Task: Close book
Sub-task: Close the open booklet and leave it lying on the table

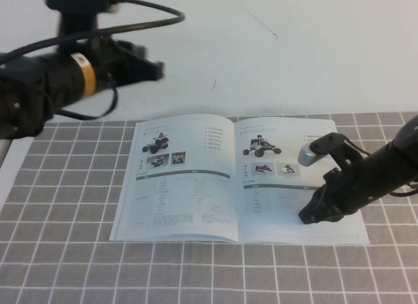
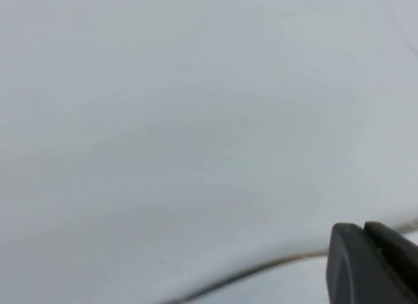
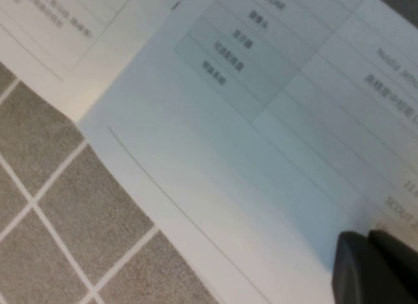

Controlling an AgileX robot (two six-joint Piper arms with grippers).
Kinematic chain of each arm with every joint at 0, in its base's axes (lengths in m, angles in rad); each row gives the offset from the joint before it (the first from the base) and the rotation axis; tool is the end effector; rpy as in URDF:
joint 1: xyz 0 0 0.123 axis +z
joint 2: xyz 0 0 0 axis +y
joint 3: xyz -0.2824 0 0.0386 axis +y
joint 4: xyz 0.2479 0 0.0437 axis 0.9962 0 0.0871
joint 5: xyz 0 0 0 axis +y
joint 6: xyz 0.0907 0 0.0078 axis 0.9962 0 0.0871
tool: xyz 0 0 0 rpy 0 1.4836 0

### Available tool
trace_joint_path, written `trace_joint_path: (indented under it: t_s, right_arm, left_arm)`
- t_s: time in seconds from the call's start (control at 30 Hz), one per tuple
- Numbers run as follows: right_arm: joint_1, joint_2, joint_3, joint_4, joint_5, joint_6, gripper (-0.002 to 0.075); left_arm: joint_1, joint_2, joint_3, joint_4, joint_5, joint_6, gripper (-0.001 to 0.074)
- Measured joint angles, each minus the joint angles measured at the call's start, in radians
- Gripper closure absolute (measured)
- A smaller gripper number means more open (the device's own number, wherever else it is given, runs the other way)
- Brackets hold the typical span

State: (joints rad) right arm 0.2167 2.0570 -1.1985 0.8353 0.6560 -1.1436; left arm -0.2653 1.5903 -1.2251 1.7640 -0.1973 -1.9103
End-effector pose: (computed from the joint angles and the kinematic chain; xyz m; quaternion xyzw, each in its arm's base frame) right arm 0.3689 0.1235 0.1186 -0.3379 0.8993 0.2121 0.1792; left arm 0.3585 -0.1154 0.3291 0.1060 0.8009 -0.1949 0.5562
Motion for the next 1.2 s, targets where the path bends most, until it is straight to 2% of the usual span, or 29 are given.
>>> trace_joint_path:
  t_s: [0.1, 0.17, 0.23, 0.3, 0.37, 0.5, 0.6, 0.97, 1.07, 1.2]
  right_arm:
    - [0.0, 0.0, 0.0, -0.001, 0.002, 0.0, 0.0729]
    - [0.0, 0.0, 0.0, -0.001, 0.002, 0.0, 0.0729]
    - [0.0, 0.0, 0.0, -0.001, 0.002, 0.0, 0.0729]
    - [0.0, 0.0, 0.0, -0.001, 0.002, 0.0, 0.0729]
    - [0.0, 0.0, 0.0, -0.002, 0.002, 0.0, 0.0729]
    - [0.0, 0.0, 0.0, -0.002, 0.0, 0.004, 0.0729]
    - [0.0, 0.0, 0.0, -0.002, 0.0, 0.022, 0.0729]
    - [0.0, 0.0, 0.0, -0.002, -0.008, 0.048, 0.0729]
    - [0.0, 0.001, 0.0, 0.006, -0.011, 0.049, 0.0729]
    - [0.0, 0.001, 0.0, 0.023, -0.02, 0.051, 0.0729]
  left_arm:
    - [0.0, -0.03, 0.0, -0.074, 0.206, 0.195, 0.0737]
    - [0.002, -0.039, 0.0, -0.26, 0.341, 0.421, 0.0737]
    - [0.002, -0.041, -0.001, -0.511, 0.49, 0.688, 0.0737]
    - [0.006, -0.039, -0.005, -0.837, 0.649, 0.98, 0.0737]
    - [0.018, -0.039, -0.006, -1.121, 0.767, 1.198, 0.0737]
    - [0.023, -0.046, 0.03, -1.655, 0.816, 1.565, 0.0737]
    - [0.021, -0.082, 0.105, -1.934, 0.717, 1.688, 0.0737]
    - [0.021, -0.371, 0.593, -2.637, 0.325, 1.823, 0.0737]
    - [0.021, -0.39, 0.674, -2.79, 0.265, 1.833, 0.0737]
    - [0.021, -0.387, 0.715, -2.904, 0.283, 1.842, 0.0737]
